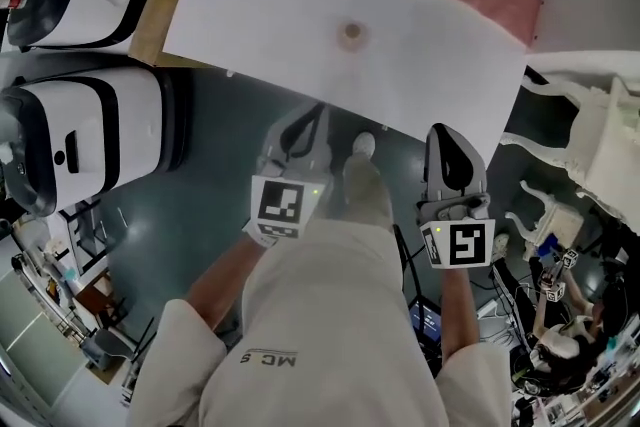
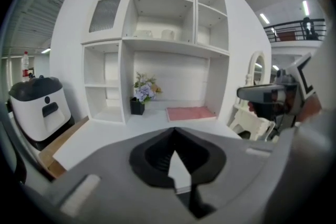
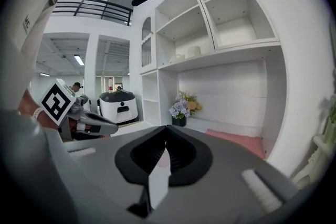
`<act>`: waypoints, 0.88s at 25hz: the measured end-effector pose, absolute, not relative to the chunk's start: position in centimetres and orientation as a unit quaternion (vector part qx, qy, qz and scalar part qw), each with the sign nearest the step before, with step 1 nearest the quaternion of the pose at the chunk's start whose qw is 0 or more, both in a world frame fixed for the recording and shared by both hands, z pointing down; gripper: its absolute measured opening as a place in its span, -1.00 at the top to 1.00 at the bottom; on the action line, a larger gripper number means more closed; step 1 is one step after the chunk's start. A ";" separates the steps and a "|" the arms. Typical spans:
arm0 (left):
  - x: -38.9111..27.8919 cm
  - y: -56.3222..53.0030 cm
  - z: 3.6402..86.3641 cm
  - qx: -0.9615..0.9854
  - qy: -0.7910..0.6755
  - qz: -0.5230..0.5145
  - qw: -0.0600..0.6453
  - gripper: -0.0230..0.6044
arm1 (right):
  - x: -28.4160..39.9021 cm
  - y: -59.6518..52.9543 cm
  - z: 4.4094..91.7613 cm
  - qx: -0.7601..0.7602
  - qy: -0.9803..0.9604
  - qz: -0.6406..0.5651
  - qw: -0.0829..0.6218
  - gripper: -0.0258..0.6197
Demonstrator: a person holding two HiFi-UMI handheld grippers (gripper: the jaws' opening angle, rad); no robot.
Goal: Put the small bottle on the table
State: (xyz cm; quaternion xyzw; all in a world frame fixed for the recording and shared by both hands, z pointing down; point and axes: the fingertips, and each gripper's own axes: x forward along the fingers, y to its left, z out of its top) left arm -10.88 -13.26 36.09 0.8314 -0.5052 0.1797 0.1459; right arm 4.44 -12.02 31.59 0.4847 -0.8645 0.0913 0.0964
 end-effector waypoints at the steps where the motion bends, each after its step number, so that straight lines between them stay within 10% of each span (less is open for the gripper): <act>1: -10.8 -12.9 35.3 0.832 -0.505 0.179 0.144 0.93 | 4.7 -11.7 30.9 0.486 -0.864 0.087 0.096 0.95; 22: -12.0 -7.0 24.7 0.847 -0.500 0.133 0.119 0.93 | 6.9 -4.2 23.2 0.500 -0.862 0.056 0.066 0.95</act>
